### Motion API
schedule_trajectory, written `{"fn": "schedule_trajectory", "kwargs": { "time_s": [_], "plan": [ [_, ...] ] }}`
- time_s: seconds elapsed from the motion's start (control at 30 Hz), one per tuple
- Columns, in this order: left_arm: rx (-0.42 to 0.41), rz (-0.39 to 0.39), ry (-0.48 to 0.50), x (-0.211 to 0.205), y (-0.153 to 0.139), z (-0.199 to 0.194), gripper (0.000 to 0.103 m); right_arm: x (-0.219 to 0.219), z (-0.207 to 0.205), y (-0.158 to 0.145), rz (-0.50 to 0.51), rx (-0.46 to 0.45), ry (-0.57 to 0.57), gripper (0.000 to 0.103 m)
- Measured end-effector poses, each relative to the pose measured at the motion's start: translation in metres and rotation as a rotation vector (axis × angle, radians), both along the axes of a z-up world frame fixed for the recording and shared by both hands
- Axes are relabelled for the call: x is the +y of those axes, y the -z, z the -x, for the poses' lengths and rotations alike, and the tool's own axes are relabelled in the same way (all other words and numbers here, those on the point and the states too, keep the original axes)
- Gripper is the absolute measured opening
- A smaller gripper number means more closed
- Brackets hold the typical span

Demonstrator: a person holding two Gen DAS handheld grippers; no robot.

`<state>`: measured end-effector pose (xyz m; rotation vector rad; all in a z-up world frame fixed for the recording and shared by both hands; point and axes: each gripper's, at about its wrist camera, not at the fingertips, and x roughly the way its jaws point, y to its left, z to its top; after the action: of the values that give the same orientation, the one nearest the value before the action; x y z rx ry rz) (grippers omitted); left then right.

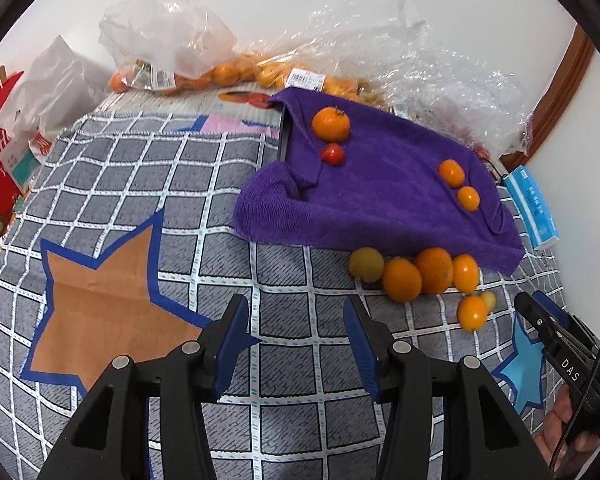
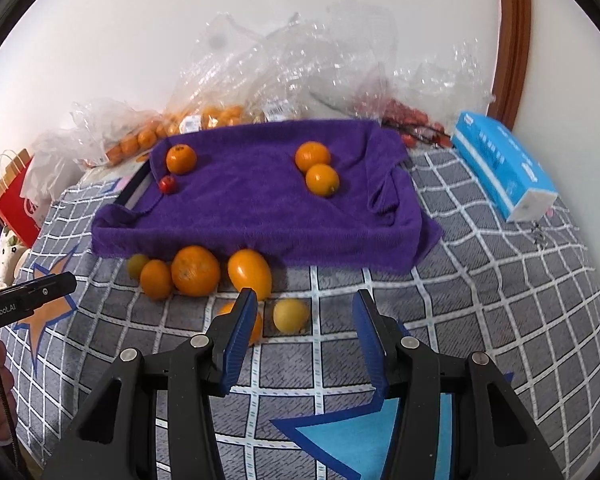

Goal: Organize fruits
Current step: 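Close the right tool on a yellow lemon while the left tool grasps a yellow-green fruit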

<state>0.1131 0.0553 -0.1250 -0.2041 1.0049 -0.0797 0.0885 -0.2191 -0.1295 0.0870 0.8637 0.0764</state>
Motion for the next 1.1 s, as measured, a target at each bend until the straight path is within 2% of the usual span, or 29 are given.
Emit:
{"fn": "schedule_trajectory", "kwargs": {
  "time_s": [0.33,0.6,0.7,0.8,0.9,1.1],
  "plan": [
    [0.025,0.016,0.019,-0.006,0.013,-0.012,0.047,0.006,-0.005,0.016,0.01,0.034,-0.033,0.049],
    [0.037,0.013,0.014,-0.004,0.02,-0.015,0.047,0.006,-0.019,0.031,-0.01,0.072,-0.033,0.035],
    [0.035,0.021,0.024,-0.006,0.021,-0.018,0.047,0.006,-0.026,0.037,-0.043,0.091,-0.056,0.035],
    [0.031,0.025,0.037,-0.011,0.021,-0.021,0.047,0.011,-0.03,0.041,-0.031,0.093,-0.077,0.034],
    [0.029,0.034,0.056,-0.018,0.021,-0.026,0.047,0.014,-0.031,0.042,-0.03,0.092,-0.092,0.025],
    [0.002,0.045,0.08,-0.03,0.019,-0.034,0.046,0.007,-0.029,0.041,-0.001,0.083,-0.083,0.024]
  ]
}}
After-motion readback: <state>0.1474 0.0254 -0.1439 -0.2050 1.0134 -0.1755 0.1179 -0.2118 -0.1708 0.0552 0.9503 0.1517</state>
